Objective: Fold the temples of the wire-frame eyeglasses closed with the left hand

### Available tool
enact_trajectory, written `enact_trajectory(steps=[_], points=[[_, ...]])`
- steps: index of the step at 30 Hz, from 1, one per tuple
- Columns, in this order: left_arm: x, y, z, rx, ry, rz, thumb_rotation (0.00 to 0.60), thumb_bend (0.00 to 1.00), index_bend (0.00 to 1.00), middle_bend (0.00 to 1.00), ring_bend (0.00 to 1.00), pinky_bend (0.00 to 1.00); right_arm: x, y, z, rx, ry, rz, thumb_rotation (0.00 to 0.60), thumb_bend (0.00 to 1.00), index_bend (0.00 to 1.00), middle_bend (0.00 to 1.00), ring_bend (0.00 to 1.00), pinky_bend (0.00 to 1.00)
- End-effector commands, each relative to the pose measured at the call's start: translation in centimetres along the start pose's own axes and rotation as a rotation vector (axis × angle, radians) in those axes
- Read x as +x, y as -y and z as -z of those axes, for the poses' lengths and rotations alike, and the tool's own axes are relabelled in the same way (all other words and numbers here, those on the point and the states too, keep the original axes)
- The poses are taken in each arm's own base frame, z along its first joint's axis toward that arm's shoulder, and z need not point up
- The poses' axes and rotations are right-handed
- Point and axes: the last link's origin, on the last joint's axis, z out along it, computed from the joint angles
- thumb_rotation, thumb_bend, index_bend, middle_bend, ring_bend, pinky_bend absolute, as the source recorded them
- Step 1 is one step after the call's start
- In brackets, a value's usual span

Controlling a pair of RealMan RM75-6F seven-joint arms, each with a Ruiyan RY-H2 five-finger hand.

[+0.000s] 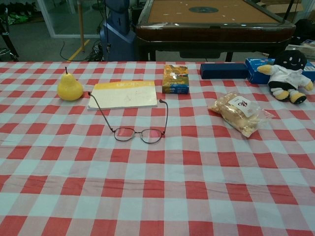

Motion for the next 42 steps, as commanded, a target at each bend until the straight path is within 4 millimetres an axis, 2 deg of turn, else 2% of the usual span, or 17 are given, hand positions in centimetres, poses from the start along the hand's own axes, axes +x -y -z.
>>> enact_trajectory(steps=[1, 8, 17, 20, 26, 29, 33, 35, 42], points=[[-0.1, 0.1, 0.2, -0.003, 0.0, -0.004, 0.6, 0.34, 0.07, 0.24, 0.23, 0.21, 0.1, 0.1, -0.1, 0.016, 0.007, -0.002, 0.6, 0.3, 0.03, 0.15, 0.13, 0.29], [-0.1, 0.1, 1.0, -0.012, 0.005, -0.007, 0.6, 0.34, 0.07, 0.24, 0.23, 0.21, 0.1, 0.4, -0.3, 0.04, 0.0, -0.011, 0.6, 0.3, 0.03, 0.15, 0.13, 0.29], [-0.2, -0.2, 0.9, -0.026, 0.017, -0.01, 0.6, 0.34, 0.07, 0.24, 0.23, 0.21, 0.5, 0.1, -0.1, 0.031, -0.017, -0.009, 0.6, 0.3, 0.03, 0.15, 0.13, 0.29], [-0.2, -0.5, 0.6, -0.037, 0.019, -0.013, 0.6, 0.34, 0.07, 0.24, 0.23, 0.21, 0.7, 0.0, -0.2, 0.029, -0.023, -0.005, 0.6, 0.3, 0.03, 0.15, 0.13, 0.29], [0.0, -2.0, -1.2, -0.126, 0.024, 0.026, 0.6, 0.34, 0.07, 0.24, 0.25, 0.21, 2.5, -0.2, -0.8, 0.002, -0.088, 0.025, 0.6, 0.3, 0.03, 0.15, 0.13, 0.29], [0.0, -2.9, -1.9, -0.186, 0.029, 0.039, 0.6, 0.34, 0.08, 0.31, 0.31, 0.3, 3.1, -0.2, -1.0, -0.01, -0.101, 0.035, 0.6, 0.3, 0.02, 0.15, 0.13, 0.29], [-0.4, -5.1, -2.7, -0.311, 0.054, 0.044, 0.6, 0.34, 0.12, 0.51, 0.46, 0.51, 3.7, -0.3, -1.3, -0.031, -0.123, 0.041, 0.6, 0.3, 0.01, 0.15, 0.13, 0.29], [-0.8, -6.6, -2.9, -0.387, 0.087, 0.053, 0.6, 0.34, 0.12, 0.56, 0.5, 0.58, 3.7, -0.3, -1.4, -0.046, -0.129, 0.032, 0.6, 0.3, 0.01, 0.15, 0.13, 0.29], [-2.2, -11.6, -4.0, -0.59, 0.181, 0.05, 0.6, 0.34, 0.13, 0.77, 0.66, 0.76, 3.3, 0.1, -1.9, -0.051, -0.104, 0.043, 0.6, 0.3, 0.01, 0.15, 0.13, 0.29]])
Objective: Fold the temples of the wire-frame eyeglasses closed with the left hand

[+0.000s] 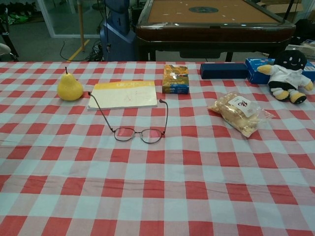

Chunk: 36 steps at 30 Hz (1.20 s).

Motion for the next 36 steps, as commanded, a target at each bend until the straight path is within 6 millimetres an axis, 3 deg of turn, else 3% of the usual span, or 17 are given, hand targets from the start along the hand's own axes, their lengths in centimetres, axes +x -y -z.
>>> enact_trajectory(steps=[1, 6, 9, 17, 23, 28, 36], points=[[-0.8, -2.1, -2.1, -0.093, 0.046, 0.021, 0.6, 0.34, 0.13, 0.79, 0.68, 0.79, 0.0, 0.2, -0.1, 0.001, 0.003, 0.001, 0.6, 0.3, 0.0, 0.15, 0.13, 0.29], [-1.7, -4.7, -4.8, -0.19, 0.09, 0.053, 0.6, 0.34, 0.11, 0.91, 0.86, 0.92, 0.1, 0.3, -0.2, -0.004, 0.011, 0.006, 0.6, 0.3, 0.0, 0.15, 0.13, 0.29], [-2.5, -6.1, -6.2, -0.232, 0.127, 0.059, 0.6, 0.34, 0.09, 0.95, 0.91, 0.96, 0.0, 0.3, -0.1, -0.01, 0.019, 0.009, 0.6, 0.3, 0.0, 0.15, 0.13, 0.29], [-4.4, -10.1, -8.7, -0.33, 0.211, 0.047, 0.6, 0.34, 0.05, 0.98, 0.93, 0.97, -0.1, 0.0, 0.0, -0.025, 0.03, 0.013, 0.6, 0.3, 0.0, 0.15, 0.13, 0.29], [-5.7, -12.0, -10.2, -0.344, 0.252, 0.001, 0.6, 0.34, 0.02, 0.99, 0.94, 0.97, -0.3, -0.1, 0.0, -0.029, 0.042, 0.012, 0.6, 0.3, 0.0, 0.15, 0.13, 0.29], [-6.3, -11.7, -11.0, -0.279, 0.224, -0.022, 0.6, 0.34, 0.01, 0.99, 0.94, 0.97, -0.6, -0.3, 0.1, -0.034, 0.053, 0.011, 0.6, 0.3, 0.0, 0.15, 0.13, 0.29], [-5.2, -7.3, -9.8, -0.082, 0.154, -0.023, 0.6, 0.34, 0.0, 0.99, 0.94, 0.97, -0.8, -0.6, 0.2, -0.041, 0.061, 0.008, 0.6, 0.3, 0.0, 0.15, 0.13, 0.29]])
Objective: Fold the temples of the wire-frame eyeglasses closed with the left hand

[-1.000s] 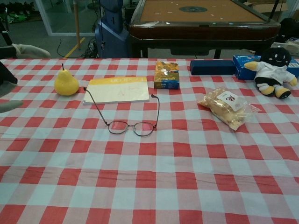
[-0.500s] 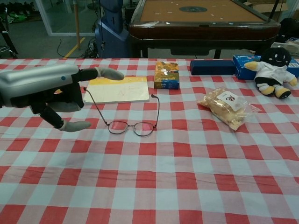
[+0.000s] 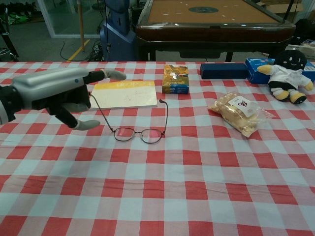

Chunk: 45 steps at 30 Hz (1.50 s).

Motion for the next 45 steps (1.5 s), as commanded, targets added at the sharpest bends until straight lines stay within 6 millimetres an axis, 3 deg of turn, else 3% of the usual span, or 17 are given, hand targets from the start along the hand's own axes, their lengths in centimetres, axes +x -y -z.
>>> enact_trajectory(steps=[1, 8, 15, 26, 45], points=[[0.1, 2.2, 1.5, 0.095, -0.015, -0.011, 0.6, 0.34, 0.0, 0.99, 0.94, 0.97, -0.1, 0.0, 0.0, 0.001, 0.002, -0.002, 0.6, 0.3, 0.0, 0.15, 0.13, 0.29], [-0.9, 4.8, 4.2, 0.205, 0.036, -0.054, 0.6, 0.34, 0.0, 1.0, 0.95, 0.98, -0.2, 0.3, -0.2, 0.007, 0.006, -0.003, 0.6, 0.3, 0.0, 0.15, 0.13, 0.29], [-2.4, 4.4, 4.8, 0.217, 0.068, -0.049, 0.6, 0.34, 0.0, 1.0, 0.95, 0.98, -0.3, 0.5, -0.4, 0.011, 0.015, 0.001, 0.6, 0.3, 0.0, 0.15, 0.13, 0.29], [-3.2, 2.5, 1.7, 0.207, 0.028, 0.004, 0.6, 0.34, 0.0, 1.0, 0.95, 0.98, -0.2, 0.2, 0.1, -0.003, 0.017, 0.002, 0.6, 0.3, 0.0, 0.15, 0.13, 0.29], [-4.4, -2.1, -1.9, 0.142, 0.097, 0.056, 0.6, 0.34, 0.0, 1.0, 0.95, 0.98, 0.1, -0.3, 0.8, -0.019, 0.005, -0.002, 0.6, 0.3, 0.0, 0.15, 0.14, 0.29]])
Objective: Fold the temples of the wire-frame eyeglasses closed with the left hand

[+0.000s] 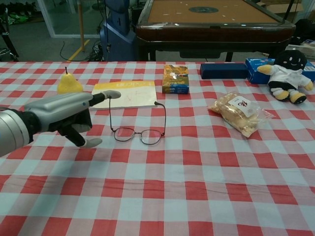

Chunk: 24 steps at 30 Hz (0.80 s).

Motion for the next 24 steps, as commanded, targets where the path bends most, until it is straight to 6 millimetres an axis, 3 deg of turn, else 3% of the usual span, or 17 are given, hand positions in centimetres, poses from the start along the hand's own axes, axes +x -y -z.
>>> enact_trajectory(steps=[1, 12, 24], points=[[-0.3, -1.1, -0.5, -0.018, 0.016, 0.001, 0.6, 0.34, 0.0, 1.0, 0.95, 0.98, 0.0, -0.1, 0.1, -0.002, 0.0, 0.0, 0.6, 0.3, 0.0, 0.15, 0.14, 0.29], [-1.7, -3.7, -1.3, -0.062, 0.109, -0.006, 0.6, 0.34, 0.0, 1.0, 0.96, 0.98, -0.1, -0.3, 0.1, -0.001, -0.001, -0.006, 0.6, 0.3, 0.0, 0.15, 0.14, 0.29], [-2.8, -4.5, -2.6, -0.043, 0.203, -0.006, 0.6, 0.34, 0.0, 1.0, 0.96, 0.98, -0.2, -0.5, 0.3, 0.0, -0.001, -0.009, 0.6, 0.3, 0.0, 0.15, 0.14, 0.29]])
